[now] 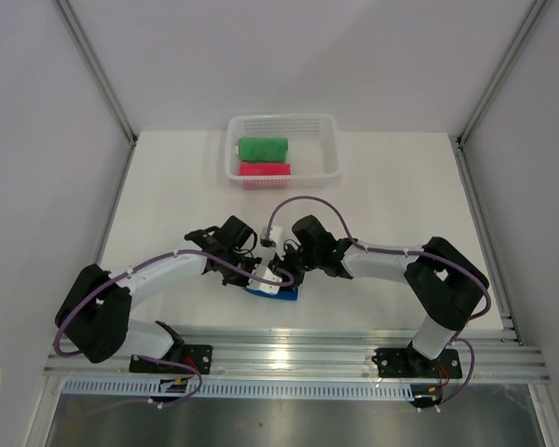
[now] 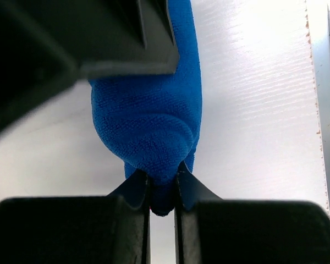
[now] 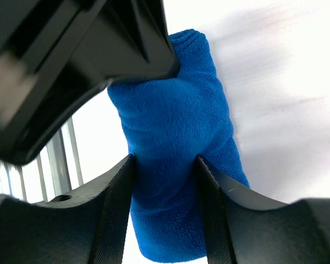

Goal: Roll the towels
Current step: Place the rolled towel into the container

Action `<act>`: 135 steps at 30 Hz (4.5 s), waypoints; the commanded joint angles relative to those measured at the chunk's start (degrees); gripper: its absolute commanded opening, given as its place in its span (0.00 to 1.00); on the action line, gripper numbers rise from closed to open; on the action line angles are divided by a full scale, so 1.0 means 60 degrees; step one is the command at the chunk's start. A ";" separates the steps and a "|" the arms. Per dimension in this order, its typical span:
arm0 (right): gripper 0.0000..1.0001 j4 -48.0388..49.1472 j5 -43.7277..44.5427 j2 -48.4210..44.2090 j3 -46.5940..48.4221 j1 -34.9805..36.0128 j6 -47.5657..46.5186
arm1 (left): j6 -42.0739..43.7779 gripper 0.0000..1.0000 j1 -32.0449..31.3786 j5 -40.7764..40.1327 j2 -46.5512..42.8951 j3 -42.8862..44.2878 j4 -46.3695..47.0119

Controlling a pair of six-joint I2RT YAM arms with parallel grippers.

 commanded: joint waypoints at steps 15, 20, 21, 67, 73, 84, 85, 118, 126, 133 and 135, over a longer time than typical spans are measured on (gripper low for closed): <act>0.99 0.0328 0.4335 -0.5310 -0.2049 -0.0192 -0.3365 | -0.0978 0.06 0.0430 0.1116 0.0133 0.0317 -0.0366; 0.99 0.3297 0.6636 -0.7154 -0.2926 -0.1420 -0.2126 | -0.1198 0.06 0.0576 0.1115 -0.0043 0.0214 -0.0058; 0.99 0.3795 0.6377 -0.7303 -0.3175 -0.1699 -0.1833 | -0.1286 0.06 0.0649 0.1392 -0.0028 0.0359 -0.0130; 0.99 0.5968 0.4088 -0.2149 -0.4145 0.2399 -0.1287 | -0.2899 0.10 0.1910 0.3430 -0.0423 -0.0166 -0.0351; 0.99 0.6378 0.4586 -0.1227 -0.3677 0.2620 -0.1698 | -0.2621 0.11 0.1895 0.3533 -0.0336 -0.0123 -0.0189; 0.99 0.4783 0.5232 -0.0011 -0.2387 0.2884 -0.2021 | -0.2312 0.12 0.1895 0.3826 -0.0219 -0.0255 -0.0380; 0.97 0.4448 0.5247 0.0019 -0.2328 0.2884 -0.1962 | -0.2298 0.13 0.1895 0.3826 -0.0219 -0.0284 -0.0424; 0.25 0.1632 0.7312 0.0723 -0.1259 0.2679 0.0307 | -0.4201 0.68 0.4925 0.4207 -0.1434 0.2045 -0.2768; 0.17 0.0828 0.7195 0.0137 -0.0337 0.1976 0.0997 | -0.5533 0.68 0.5469 0.3594 -0.1727 0.2352 -0.2007; 0.10 0.0709 0.7093 -0.0522 0.0235 0.0995 0.1715 | -0.6311 0.68 0.5601 0.3270 -0.1801 0.2587 -0.1581; 0.10 0.0622 0.7121 -0.0712 0.0570 0.0687 0.1715 | -0.6398 0.68 0.5630 0.3197 -0.1815 0.2529 -0.1523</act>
